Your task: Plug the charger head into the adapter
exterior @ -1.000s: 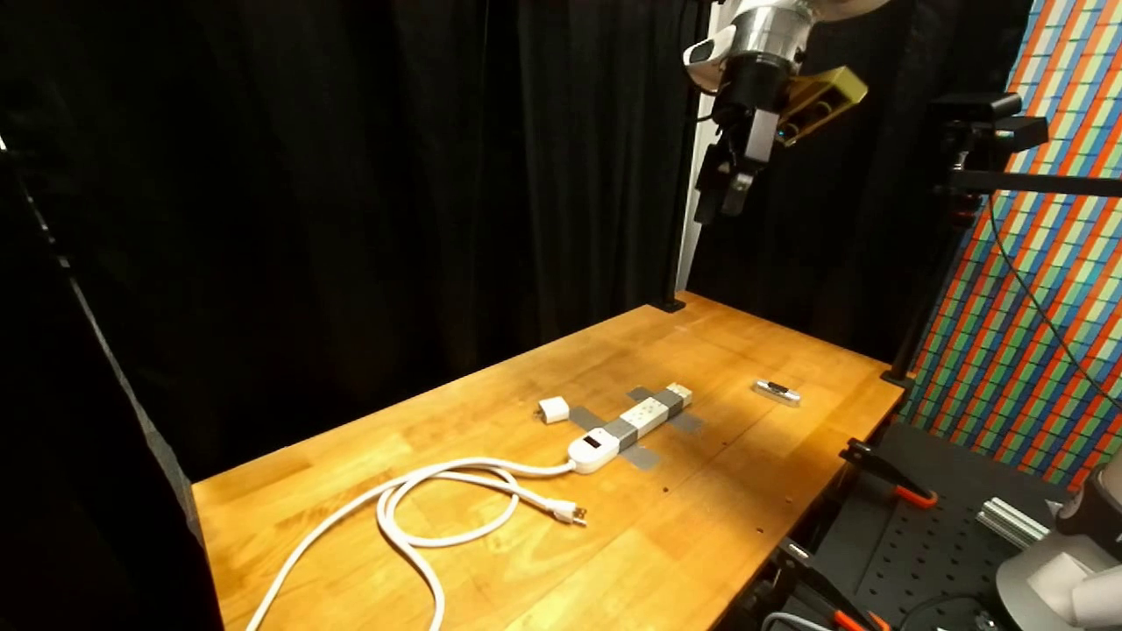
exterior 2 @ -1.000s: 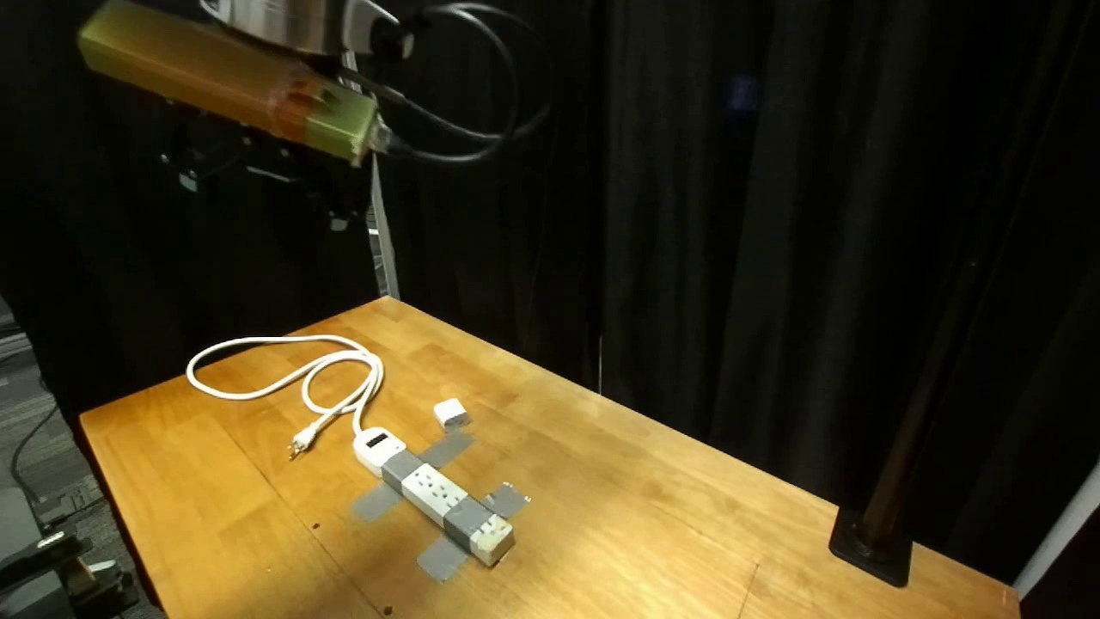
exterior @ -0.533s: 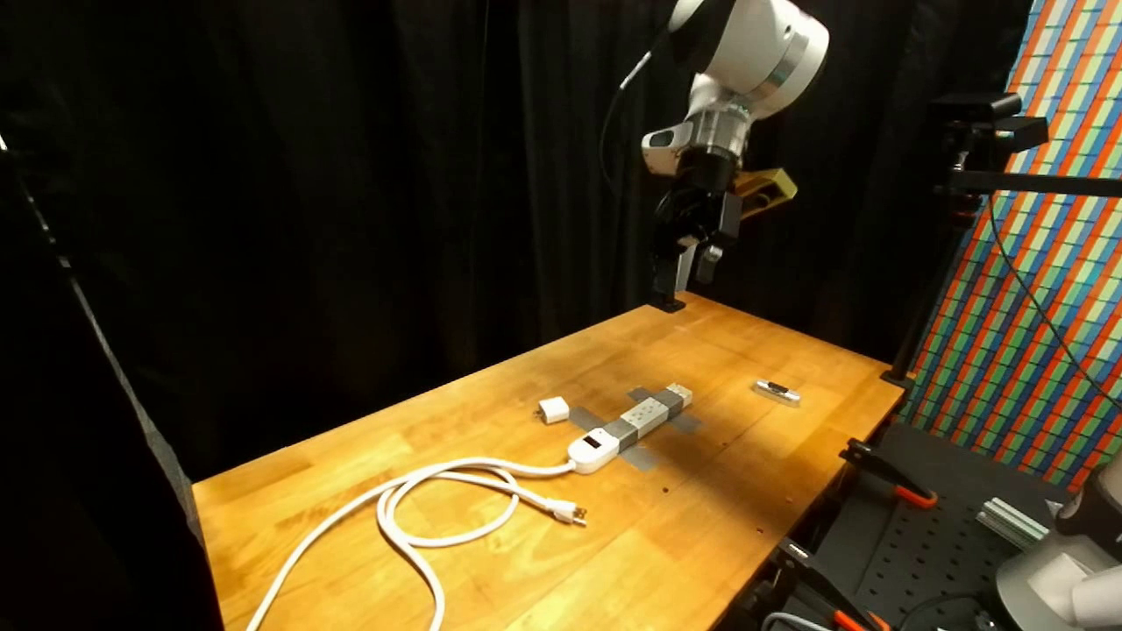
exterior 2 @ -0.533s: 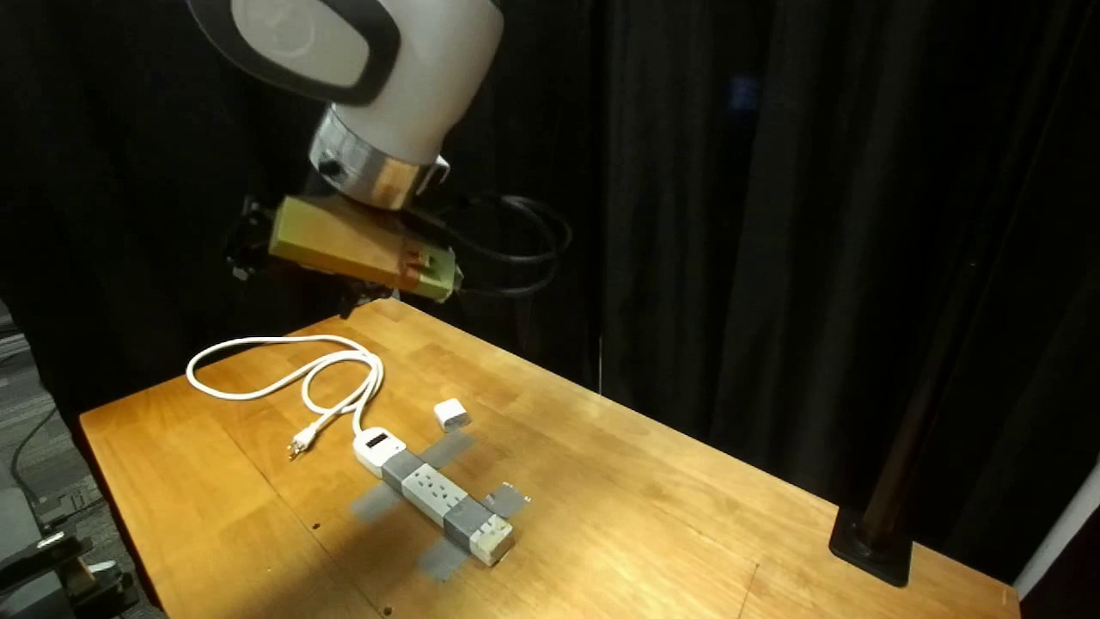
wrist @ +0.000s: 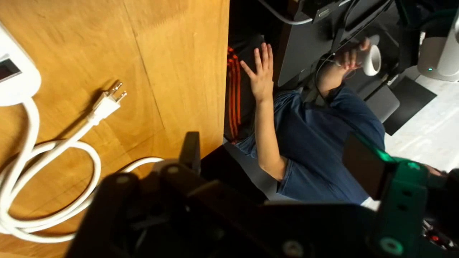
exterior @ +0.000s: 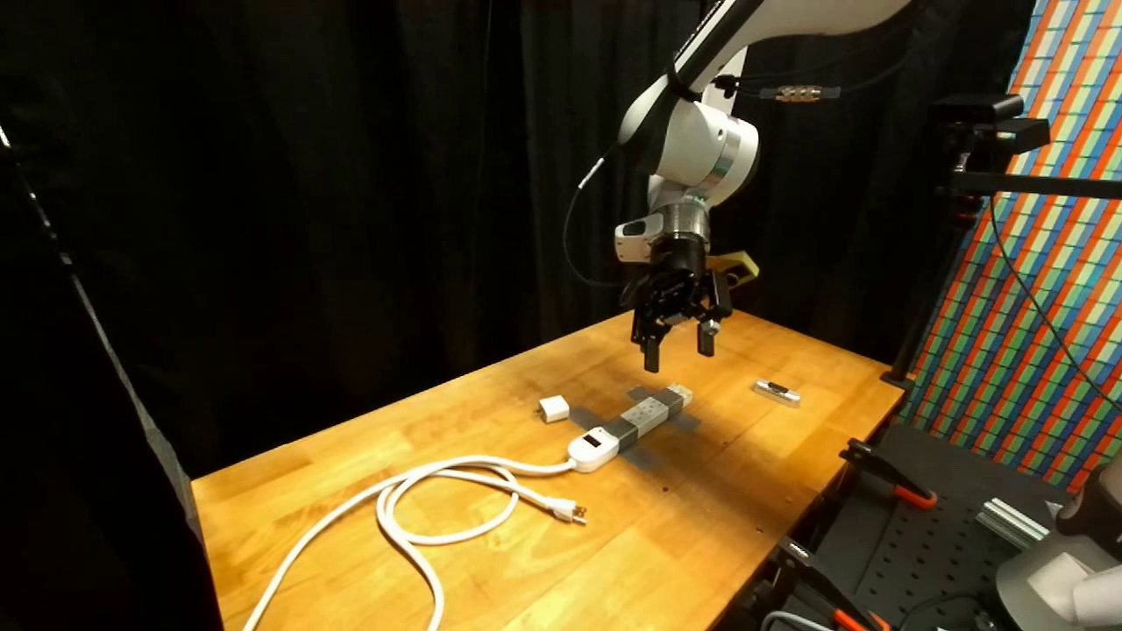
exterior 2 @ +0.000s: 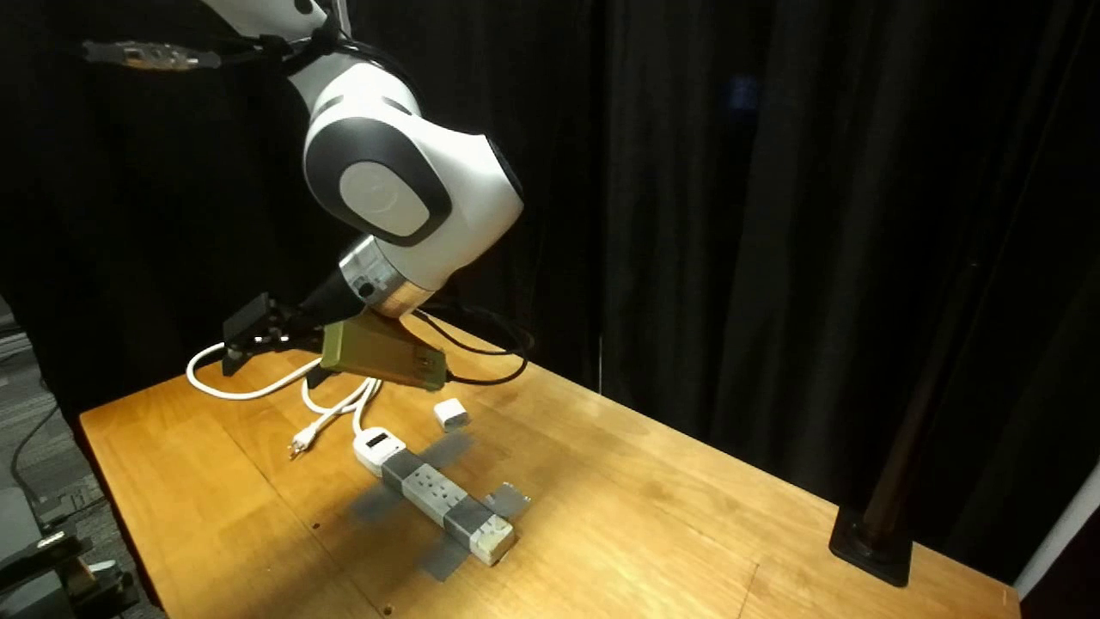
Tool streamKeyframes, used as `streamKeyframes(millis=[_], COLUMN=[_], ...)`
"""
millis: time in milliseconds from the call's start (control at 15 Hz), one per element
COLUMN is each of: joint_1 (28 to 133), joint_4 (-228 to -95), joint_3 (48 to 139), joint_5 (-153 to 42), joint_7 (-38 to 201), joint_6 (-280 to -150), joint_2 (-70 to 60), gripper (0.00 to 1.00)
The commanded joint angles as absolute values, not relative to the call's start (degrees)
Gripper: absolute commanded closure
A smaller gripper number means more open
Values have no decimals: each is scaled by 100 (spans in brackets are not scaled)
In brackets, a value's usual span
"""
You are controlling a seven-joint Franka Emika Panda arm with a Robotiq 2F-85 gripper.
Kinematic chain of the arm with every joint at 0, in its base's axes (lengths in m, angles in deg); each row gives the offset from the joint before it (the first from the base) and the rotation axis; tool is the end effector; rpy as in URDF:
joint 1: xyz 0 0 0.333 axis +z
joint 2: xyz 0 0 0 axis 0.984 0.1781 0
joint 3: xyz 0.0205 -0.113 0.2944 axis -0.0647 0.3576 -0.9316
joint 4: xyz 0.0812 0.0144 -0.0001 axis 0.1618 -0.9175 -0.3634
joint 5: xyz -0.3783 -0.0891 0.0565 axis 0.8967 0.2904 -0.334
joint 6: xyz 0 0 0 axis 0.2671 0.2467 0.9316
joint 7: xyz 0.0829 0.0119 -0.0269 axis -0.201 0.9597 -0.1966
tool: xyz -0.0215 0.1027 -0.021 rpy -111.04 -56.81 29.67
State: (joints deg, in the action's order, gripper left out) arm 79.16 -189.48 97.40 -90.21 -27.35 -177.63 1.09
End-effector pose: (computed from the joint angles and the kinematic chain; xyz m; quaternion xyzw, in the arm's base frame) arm 0.4925 -0.0219 0.2078 -0.7029 -0.5693 0.0297 0.4254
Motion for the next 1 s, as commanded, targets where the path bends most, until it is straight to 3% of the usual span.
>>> streamKeyframes(millis=[0,333,933], joint_1=[7601,7590,7334], joint_4=[-18910,-18845,-18992], joint_3=[9414,9417,8760], joint_5=[-8922,-8913,-9910], joint_7=[-2670,-2679,-3776], joint_6=[-17787,-17711,-21282], joint_2=[122,120,695], gripper=[0,0,0])
